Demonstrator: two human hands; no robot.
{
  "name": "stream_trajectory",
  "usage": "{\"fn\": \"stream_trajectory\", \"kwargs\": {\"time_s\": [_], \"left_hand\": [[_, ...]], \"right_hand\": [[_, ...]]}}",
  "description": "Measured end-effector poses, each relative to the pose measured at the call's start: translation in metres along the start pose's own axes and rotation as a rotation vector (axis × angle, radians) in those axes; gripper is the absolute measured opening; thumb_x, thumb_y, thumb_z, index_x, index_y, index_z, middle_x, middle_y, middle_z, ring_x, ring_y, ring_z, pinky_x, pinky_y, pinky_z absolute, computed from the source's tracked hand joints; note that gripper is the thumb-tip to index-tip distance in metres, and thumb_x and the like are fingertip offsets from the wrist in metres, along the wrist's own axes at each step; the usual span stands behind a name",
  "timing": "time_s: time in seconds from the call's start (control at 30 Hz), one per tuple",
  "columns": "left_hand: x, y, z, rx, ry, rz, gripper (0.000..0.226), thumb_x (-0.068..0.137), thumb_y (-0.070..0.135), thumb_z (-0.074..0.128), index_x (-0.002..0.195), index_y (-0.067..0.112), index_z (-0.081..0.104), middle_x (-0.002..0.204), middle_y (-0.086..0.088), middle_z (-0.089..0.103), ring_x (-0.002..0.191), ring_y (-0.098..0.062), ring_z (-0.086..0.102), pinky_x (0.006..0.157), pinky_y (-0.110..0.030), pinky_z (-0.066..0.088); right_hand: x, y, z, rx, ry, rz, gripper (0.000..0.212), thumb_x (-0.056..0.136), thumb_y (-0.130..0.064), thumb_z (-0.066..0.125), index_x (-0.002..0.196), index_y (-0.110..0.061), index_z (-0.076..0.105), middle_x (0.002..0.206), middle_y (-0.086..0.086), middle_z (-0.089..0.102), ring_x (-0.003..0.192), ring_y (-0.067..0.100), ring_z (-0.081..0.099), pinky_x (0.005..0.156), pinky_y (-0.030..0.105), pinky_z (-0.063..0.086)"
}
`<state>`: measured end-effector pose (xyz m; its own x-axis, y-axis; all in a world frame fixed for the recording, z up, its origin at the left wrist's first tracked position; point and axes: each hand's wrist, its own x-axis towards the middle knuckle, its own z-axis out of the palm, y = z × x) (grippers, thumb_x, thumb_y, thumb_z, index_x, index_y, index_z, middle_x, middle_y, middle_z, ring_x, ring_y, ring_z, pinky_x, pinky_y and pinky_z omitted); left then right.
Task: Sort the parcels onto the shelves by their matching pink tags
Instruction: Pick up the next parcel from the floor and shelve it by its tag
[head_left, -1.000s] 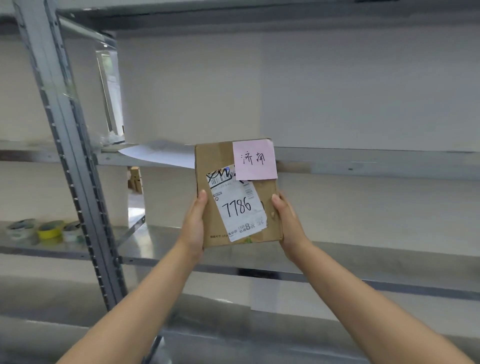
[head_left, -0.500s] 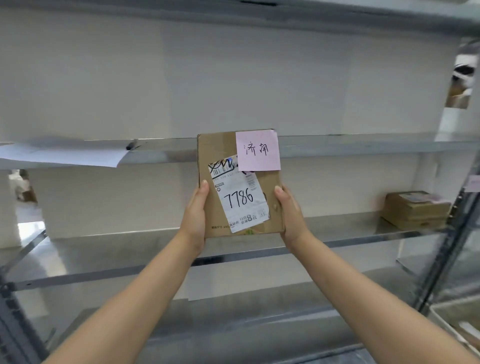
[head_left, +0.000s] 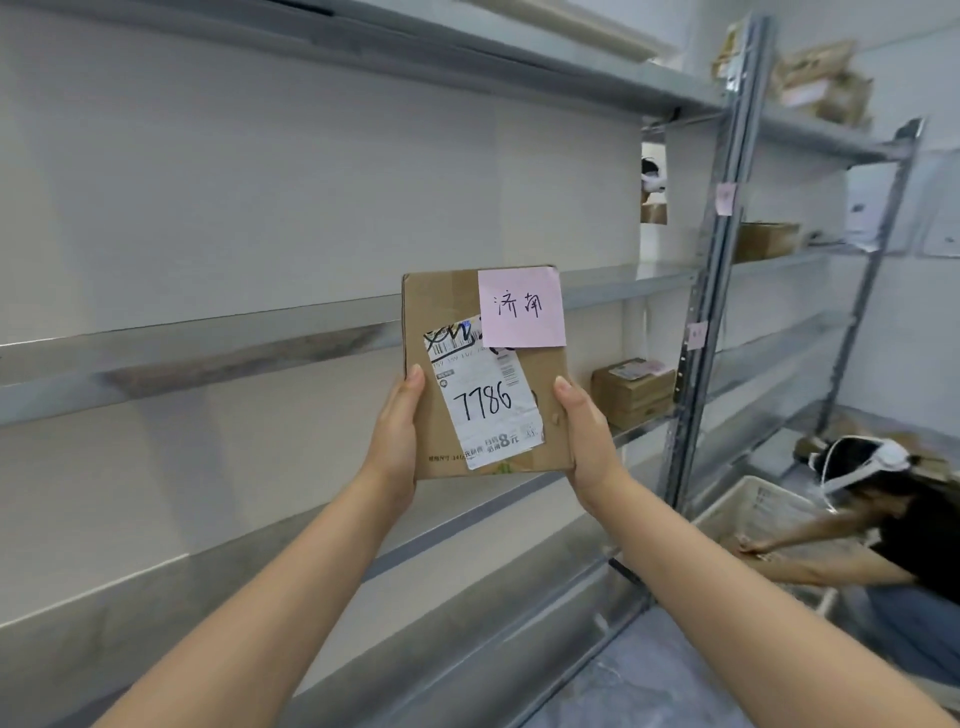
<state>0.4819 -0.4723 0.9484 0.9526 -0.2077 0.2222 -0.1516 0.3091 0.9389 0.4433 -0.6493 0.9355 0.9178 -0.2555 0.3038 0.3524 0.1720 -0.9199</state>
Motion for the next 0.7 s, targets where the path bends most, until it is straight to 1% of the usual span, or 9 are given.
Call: {"fn": "stream_trajectory", "kwargs": {"time_s": [0.1, 0.13, 0.17, 0.27, 0.4, 0.5, 0.6, 0.63, 0.7], "left_hand": [[0.016, -0.005, 0.009, -0.014, -0.068, -0.012, 0.043, 0.096, 0.049, 0.039, 0.129, 0.027, 0.058, 0.12, -0.002, 0.07, 0.109, -0.026, 0.067, 0.093, -0.048, 0.053], [0.021, -0.008, 0.012, -0.017, -0.089, -0.015, 0.043, 0.095, 0.049, 0.04, 0.129, 0.028, 0.057, 0.12, -0.002, 0.07, 0.109, -0.026, 0.067, 0.093, -0.049, 0.053], [0.024, -0.01, 0.015, -0.021, -0.11, -0.019, 0.044, 0.095, 0.049, 0.04, 0.129, 0.028, 0.057, 0.12, -0.002, 0.07, 0.109, -0.026, 0.067, 0.093, -0.049, 0.053], [0.034, -0.016, 0.025, -0.032, -0.177, -0.038, 0.044, 0.096, 0.049, 0.038, 0.129, 0.028, 0.057, 0.119, -0.002, 0.071, 0.107, -0.025, 0.068, 0.088, -0.044, 0.055], [0.044, -0.022, 0.041, -0.038, -0.256, -0.037, 0.043, 0.097, 0.048, 0.037, 0.129, 0.027, 0.056, 0.119, -0.002, 0.07, 0.106, -0.025, 0.068, 0.083, -0.04, 0.057], [0.05, -0.026, 0.055, -0.044, -0.307, -0.058, 0.044, 0.097, 0.049, 0.037, 0.13, 0.027, 0.056, 0.119, -0.003, 0.07, 0.105, -0.026, 0.069, 0.079, -0.039, 0.059], [0.055, -0.031, 0.073, -0.052, -0.356, -0.093, 0.045, 0.096, 0.049, 0.037, 0.13, 0.027, 0.056, 0.119, -0.005, 0.07, 0.104, -0.029, 0.069, 0.076, -0.04, 0.06], [0.055, -0.033, 0.08, -0.057, -0.37, -0.098, 0.044, 0.097, 0.049, 0.037, 0.13, 0.026, 0.056, 0.119, -0.005, 0.07, 0.104, -0.029, 0.069, 0.075, -0.04, 0.061], [0.058, -0.037, 0.093, -0.07, -0.389, -0.104, 0.043, 0.097, 0.047, 0.037, 0.13, 0.027, 0.055, 0.119, -0.005, 0.07, 0.104, -0.029, 0.069, 0.075, -0.041, 0.06]], "right_hand": [[0.003, -0.001, -0.011, -0.055, 0.046, -0.015, 0.035, 0.088, -0.043, 0.046, 0.115, -0.029, 0.062, 0.106, -0.001, 0.073, 0.103, 0.025, 0.067, 0.094, 0.046, 0.052], [0.004, -0.002, -0.014, -0.068, 0.067, -0.02, 0.033, 0.087, -0.045, 0.046, 0.111, -0.032, 0.064, 0.104, -0.003, 0.074, 0.101, 0.023, 0.068, 0.094, 0.047, 0.052], [0.005, -0.003, -0.017, -0.077, 0.086, -0.022, 0.035, 0.085, -0.046, 0.046, 0.112, -0.032, 0.064, 0.104, -0.003, 0.074, 0.101, 0.022, 0.068, 0.094, 0.047, 0.051], [0.005, -0.006, -0.026, -0.098, 0.14, -0.031, 0.051, 0.083, -0.048, 0.046, 0.129, -0.027, 0.057, 0.114, 0.001, 0.072, 0.106, 0.024, 0.067, 0.094, 0.047, 0.052], [0.001, -0.007, -0.042, -0.091, 0.197, -0.065, 0.049, 0.084, -0.045, 0.046, 0.127, -0.027, 0.057, 0.118, 0.005, 0.07, 0.11, 0.028, 0.065, 0.092, 0.045, 0.052], [-0.001, -0.011, -0.055, -0.121, 0.244, -0.099, 0.058, 0.083, -0.046, 0.048, 0.134, -0.019, 0.052, 0.111, 0.001, 0.072, 0.101, 0.019, 0.069, 0.083, 0.035, 0.056], [-0.002, -0.012, -0.074, -0.116, 0.304, -0.116, 0.073, 0.072, -0.053, 0.056, 0.135, -0.017, 0.051, 0.11, 0.002, 0.072, 0.098, 0.02, 0.069, 0.079, 0.034, 0.055], [-0.002, -0.013, -0.08, -0.115, 0.313, -0.116, 0.073, 0.072, -0.053, 0.056, 0.134, -0.015, 0.051, 0.107, 0.001, 0.073, 0.094, 0.018, 0.07, 0.075, 0.031, 0.056], [0.0, -0.014, -0.093, -0.12, 0.317, -0.122, 0.062, 0.078, -0.047, 0.053, 0.13, -0.013, 0.053, 0.097, -0.005, 0.076, 0.087, 0.012, 0.072, 0.071, 0.027, 0.056]]}}
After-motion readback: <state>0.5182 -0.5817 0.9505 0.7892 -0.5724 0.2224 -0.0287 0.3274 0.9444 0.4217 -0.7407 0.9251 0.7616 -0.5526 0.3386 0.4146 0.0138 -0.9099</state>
